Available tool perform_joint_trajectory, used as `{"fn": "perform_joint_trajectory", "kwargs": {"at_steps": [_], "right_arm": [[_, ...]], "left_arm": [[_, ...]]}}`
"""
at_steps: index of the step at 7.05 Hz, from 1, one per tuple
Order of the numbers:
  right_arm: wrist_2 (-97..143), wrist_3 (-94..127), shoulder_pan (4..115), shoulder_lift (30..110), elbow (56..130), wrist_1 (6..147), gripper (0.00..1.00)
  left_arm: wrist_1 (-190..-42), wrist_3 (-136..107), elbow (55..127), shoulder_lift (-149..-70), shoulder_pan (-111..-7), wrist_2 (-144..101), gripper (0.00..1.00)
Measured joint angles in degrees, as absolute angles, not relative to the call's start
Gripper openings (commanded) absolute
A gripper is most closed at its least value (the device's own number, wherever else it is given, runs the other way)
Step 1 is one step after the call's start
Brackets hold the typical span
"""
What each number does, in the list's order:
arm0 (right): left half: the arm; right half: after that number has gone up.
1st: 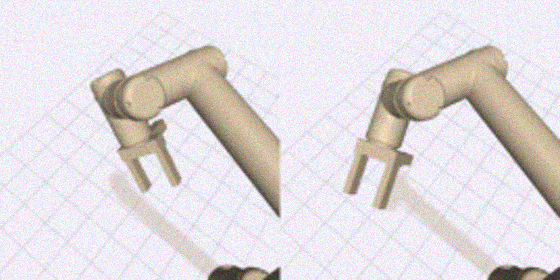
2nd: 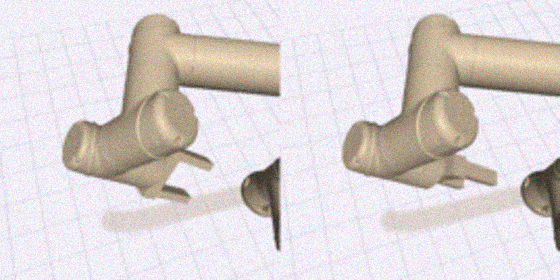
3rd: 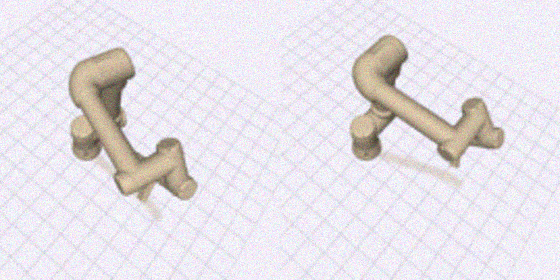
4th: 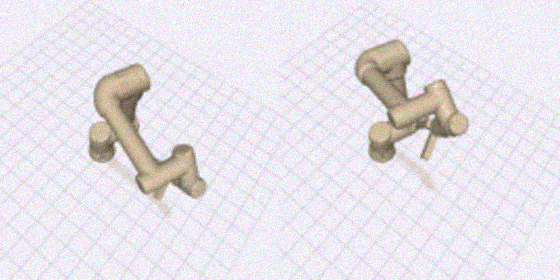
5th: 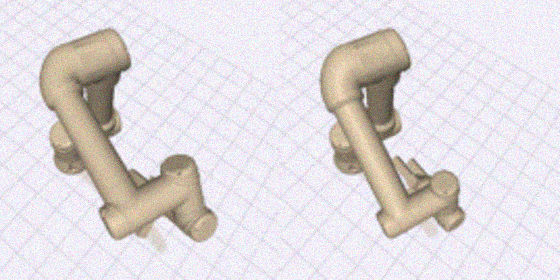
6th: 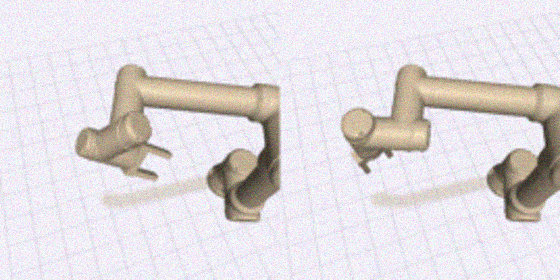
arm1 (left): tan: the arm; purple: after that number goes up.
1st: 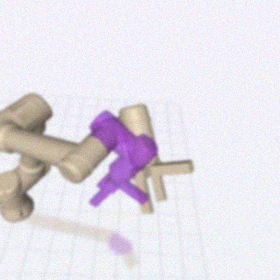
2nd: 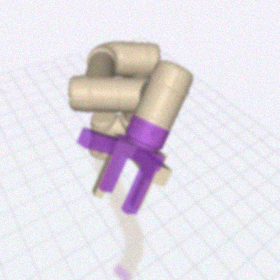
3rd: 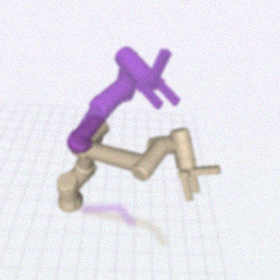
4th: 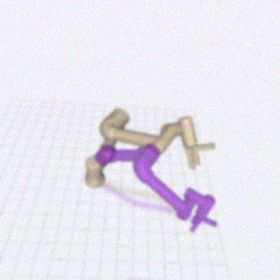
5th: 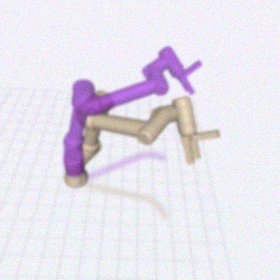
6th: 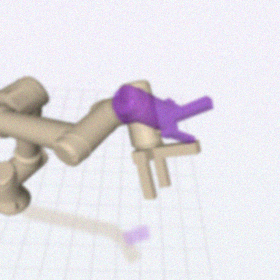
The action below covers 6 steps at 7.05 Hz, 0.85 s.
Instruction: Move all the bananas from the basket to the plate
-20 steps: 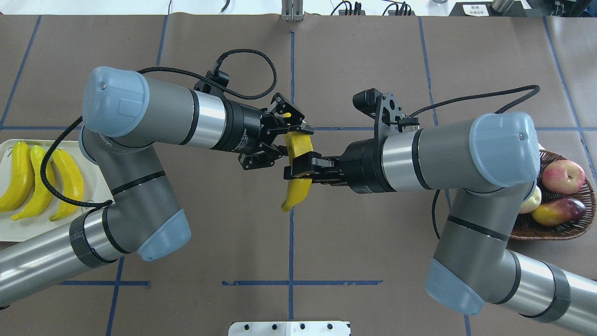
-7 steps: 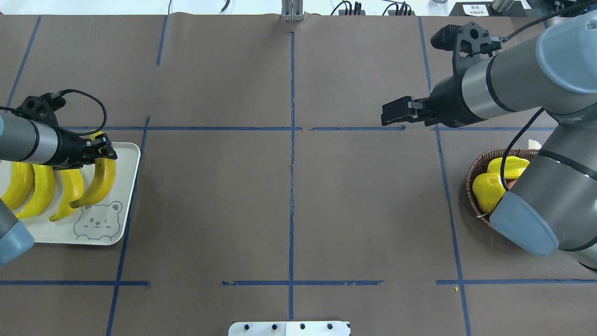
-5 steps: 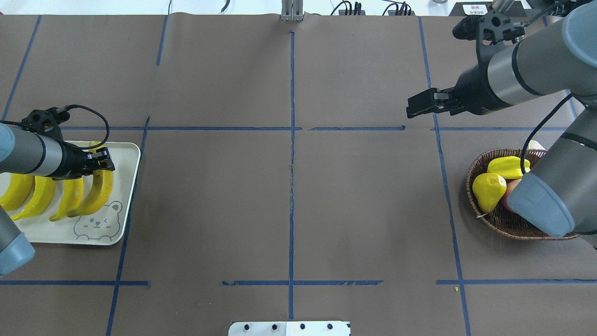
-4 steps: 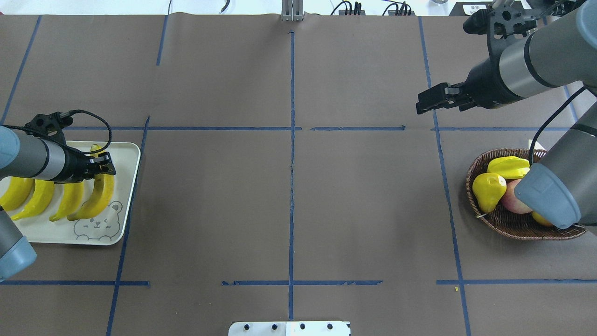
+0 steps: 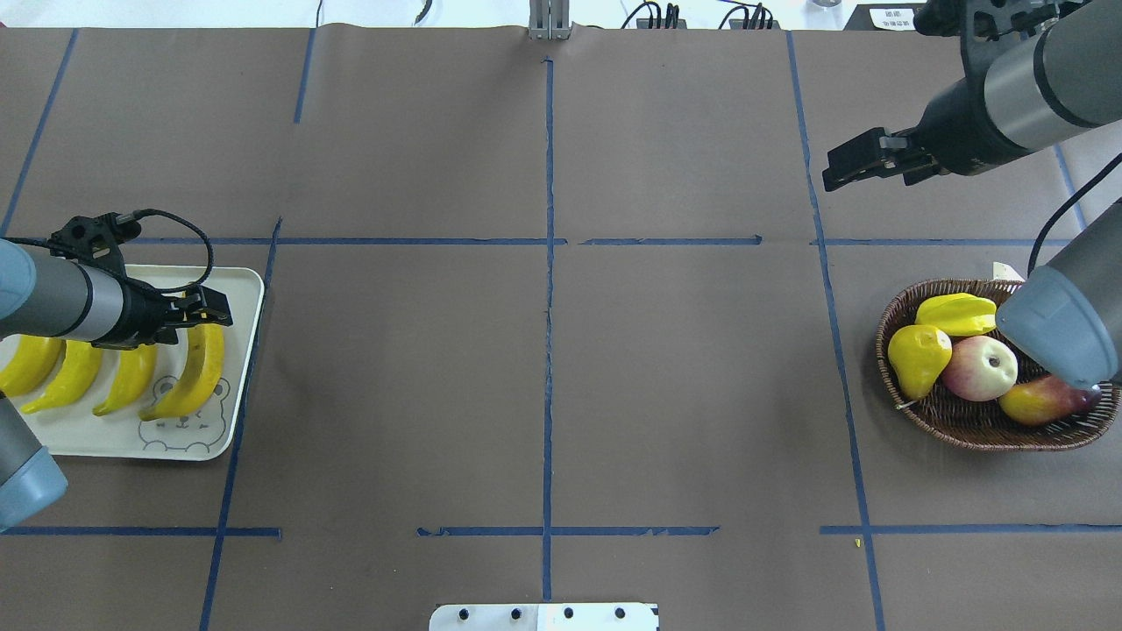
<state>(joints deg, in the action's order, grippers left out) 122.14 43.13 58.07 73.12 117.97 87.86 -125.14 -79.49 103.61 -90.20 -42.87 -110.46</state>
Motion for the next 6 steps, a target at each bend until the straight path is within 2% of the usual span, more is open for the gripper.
{"fn": "perform_joint_trajectory", "kwargs": {"at_steps": [3,6], "right_arm": [[124.4,29.8,65.2,75.7,116.6,92.4,1.0],[135.5,5.9,79.7,80.6,105.3,92.6,1.0]], "left_arm": [[-115.8,-60.3,109.9,-88.9,-56.4,-122.2,0.99],[-98.2,-29.9,110.3,-87.1,-73.5,-130.1,0.99]]}}
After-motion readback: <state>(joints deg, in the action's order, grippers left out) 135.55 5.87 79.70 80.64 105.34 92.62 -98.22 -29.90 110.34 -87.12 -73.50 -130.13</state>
